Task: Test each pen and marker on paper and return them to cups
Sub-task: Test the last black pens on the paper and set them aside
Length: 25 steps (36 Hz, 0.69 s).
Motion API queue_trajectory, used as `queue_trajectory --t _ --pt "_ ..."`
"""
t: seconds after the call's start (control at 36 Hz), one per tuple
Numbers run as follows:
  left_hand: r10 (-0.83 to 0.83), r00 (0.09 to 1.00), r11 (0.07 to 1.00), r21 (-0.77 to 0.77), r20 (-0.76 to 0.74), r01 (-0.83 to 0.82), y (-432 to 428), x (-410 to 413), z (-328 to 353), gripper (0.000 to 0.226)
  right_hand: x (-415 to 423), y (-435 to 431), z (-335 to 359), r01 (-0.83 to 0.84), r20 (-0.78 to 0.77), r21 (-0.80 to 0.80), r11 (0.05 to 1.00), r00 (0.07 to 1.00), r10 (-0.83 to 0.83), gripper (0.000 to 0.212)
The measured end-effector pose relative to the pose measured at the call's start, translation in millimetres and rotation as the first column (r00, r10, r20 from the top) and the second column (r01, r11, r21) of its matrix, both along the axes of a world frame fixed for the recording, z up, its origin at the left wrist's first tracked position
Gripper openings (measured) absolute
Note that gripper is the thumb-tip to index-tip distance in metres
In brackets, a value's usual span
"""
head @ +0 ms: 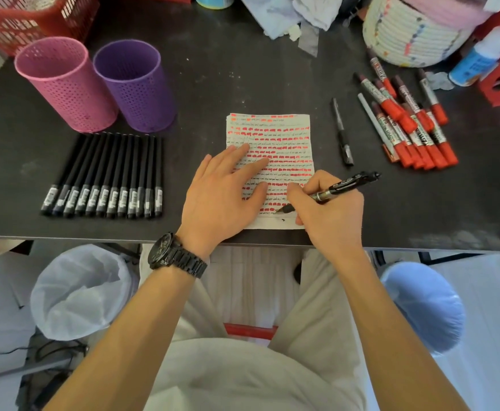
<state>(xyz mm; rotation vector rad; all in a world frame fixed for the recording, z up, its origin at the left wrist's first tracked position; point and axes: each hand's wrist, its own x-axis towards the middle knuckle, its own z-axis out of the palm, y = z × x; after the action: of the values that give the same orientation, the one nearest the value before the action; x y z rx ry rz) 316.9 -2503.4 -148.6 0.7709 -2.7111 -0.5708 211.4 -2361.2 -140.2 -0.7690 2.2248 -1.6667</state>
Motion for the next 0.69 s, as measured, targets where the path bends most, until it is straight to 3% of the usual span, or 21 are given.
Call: queue_trajectory --t 0.36,0.56,0.69 --pt "-0.008 1.0 1.0 -0.012 -0.009 0.008 -0.7 0.3 -1.9 0.047 -1.0 0.8 -1.5 -0.011 -0.034 -0.006 1.0 0.999 0.011 0.036" --pt "-0.005 1.0 1.0 -0.002 -0.015 0.005 -1.1 0.3 -2.5 0.047 -1.9 0.4 -1.9 -0.007 -0.063 0.029 1.0 0.998 0.009 0.025" --pt "-0.003 1.0 1.0 0.002 -0.016 0.003 -0.7 0.2 -2.3 0.047 -2.5 1.2 -4.1 -0.003 -0.044 0.027 1.0 0.999 0.004 0.031"
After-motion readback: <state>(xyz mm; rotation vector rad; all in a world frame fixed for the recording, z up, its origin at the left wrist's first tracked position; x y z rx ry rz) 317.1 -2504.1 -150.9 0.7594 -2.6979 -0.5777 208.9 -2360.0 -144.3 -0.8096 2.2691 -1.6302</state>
